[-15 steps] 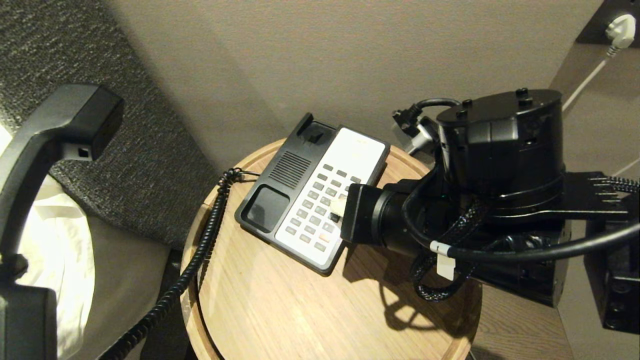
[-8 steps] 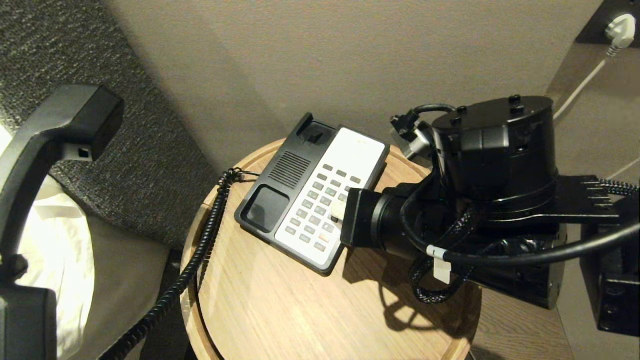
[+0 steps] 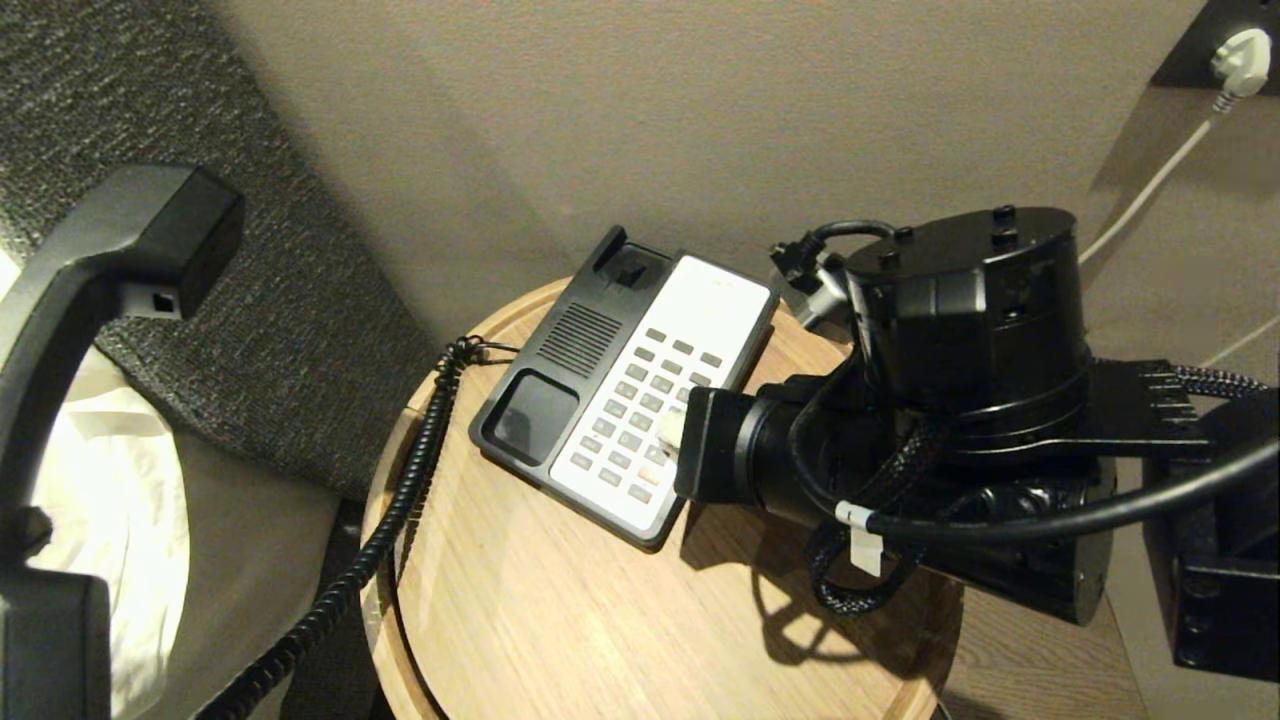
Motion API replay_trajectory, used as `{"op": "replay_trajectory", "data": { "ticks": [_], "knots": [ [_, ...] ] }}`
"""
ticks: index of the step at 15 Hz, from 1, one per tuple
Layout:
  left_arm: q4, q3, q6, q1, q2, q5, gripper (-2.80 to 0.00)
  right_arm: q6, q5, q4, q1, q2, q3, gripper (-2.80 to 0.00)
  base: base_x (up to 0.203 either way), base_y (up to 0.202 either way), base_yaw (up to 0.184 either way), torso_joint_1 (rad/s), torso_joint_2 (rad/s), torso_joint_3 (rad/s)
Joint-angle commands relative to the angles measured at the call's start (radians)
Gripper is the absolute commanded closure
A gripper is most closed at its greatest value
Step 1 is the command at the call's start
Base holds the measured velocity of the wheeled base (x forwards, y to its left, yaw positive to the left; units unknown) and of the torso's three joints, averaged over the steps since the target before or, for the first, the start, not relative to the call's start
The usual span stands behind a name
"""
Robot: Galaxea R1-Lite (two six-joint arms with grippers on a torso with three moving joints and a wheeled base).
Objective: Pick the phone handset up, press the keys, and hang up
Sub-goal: Dial the number
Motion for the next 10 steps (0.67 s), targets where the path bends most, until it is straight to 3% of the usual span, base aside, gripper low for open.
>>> {"op": "replay_trajectory", "data": {
  "ticks": [1, 10],
  "knots": [
    [-0.001, -0.003, -0.005, 0.000, 0.000, 0.000, 0.00, 0.003, -0.001, -0.004, 0.000, 0.008, -0.001, 0.00, 0.000, 0.000, 0.000, 0.000, 0.00, 0.000],
    [0.000, -0.003, -0.005, 0.000, -0.002, 0.000, 0.00, -0.003, -0.001, -0.004, 0.000, 0.015, 0.001, 0.00, 0.000, 0.000, 0.000, 0.000, 0.00, 0.000]
  ]
}}
